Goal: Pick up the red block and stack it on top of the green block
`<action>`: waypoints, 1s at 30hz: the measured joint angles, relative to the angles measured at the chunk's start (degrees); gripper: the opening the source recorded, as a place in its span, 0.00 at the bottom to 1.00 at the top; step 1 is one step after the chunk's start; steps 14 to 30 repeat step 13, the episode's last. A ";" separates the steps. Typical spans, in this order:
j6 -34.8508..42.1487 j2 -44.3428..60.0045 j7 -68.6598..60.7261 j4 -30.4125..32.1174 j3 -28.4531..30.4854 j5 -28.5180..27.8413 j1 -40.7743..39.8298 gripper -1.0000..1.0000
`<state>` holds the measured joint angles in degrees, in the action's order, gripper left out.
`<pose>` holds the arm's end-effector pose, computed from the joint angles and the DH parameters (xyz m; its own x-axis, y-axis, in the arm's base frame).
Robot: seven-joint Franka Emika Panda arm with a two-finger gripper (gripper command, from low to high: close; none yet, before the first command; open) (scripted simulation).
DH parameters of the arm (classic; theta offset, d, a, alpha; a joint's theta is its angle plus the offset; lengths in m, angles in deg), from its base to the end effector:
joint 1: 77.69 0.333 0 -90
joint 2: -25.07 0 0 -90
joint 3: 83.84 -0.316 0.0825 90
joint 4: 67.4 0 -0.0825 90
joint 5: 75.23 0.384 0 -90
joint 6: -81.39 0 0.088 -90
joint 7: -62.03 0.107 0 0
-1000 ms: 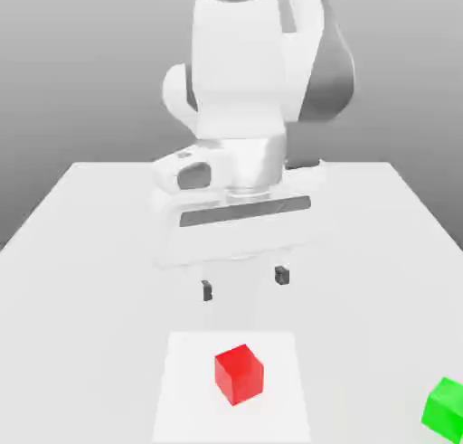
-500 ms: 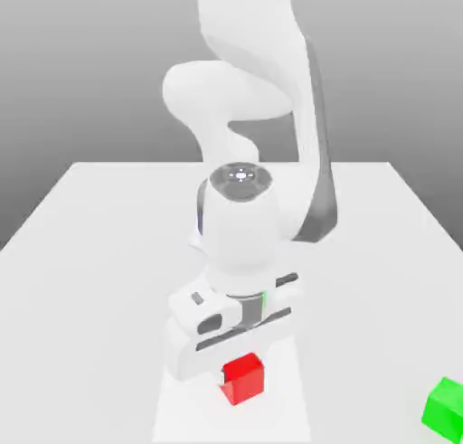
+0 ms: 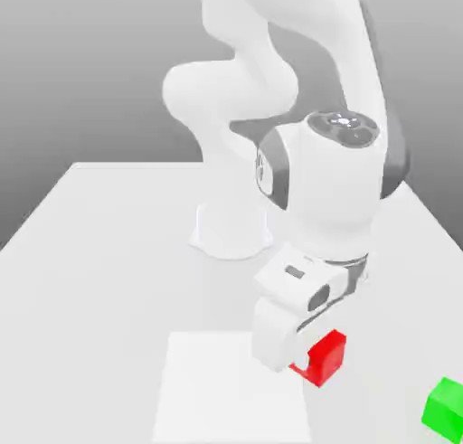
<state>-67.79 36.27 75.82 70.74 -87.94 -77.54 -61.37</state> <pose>0.4651 0.1748 0.2317 0.9889 0.1485 -0.0005 0.1485 -0.9889 0.0070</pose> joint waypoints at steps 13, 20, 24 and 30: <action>-1.38 11.45 0.12 -9.82 -3.91 -3.90 7.22 1.00; -1.38 11.45 0.12 -9.82 -3.91 -3.90 7.22 1.00; -1.38 11.45 0.12 -9.82 -3.91 -3.90 7.22 1.00; -1.38 11.45 0.12 -9.82 -3.91 -3.90 7.22 1.00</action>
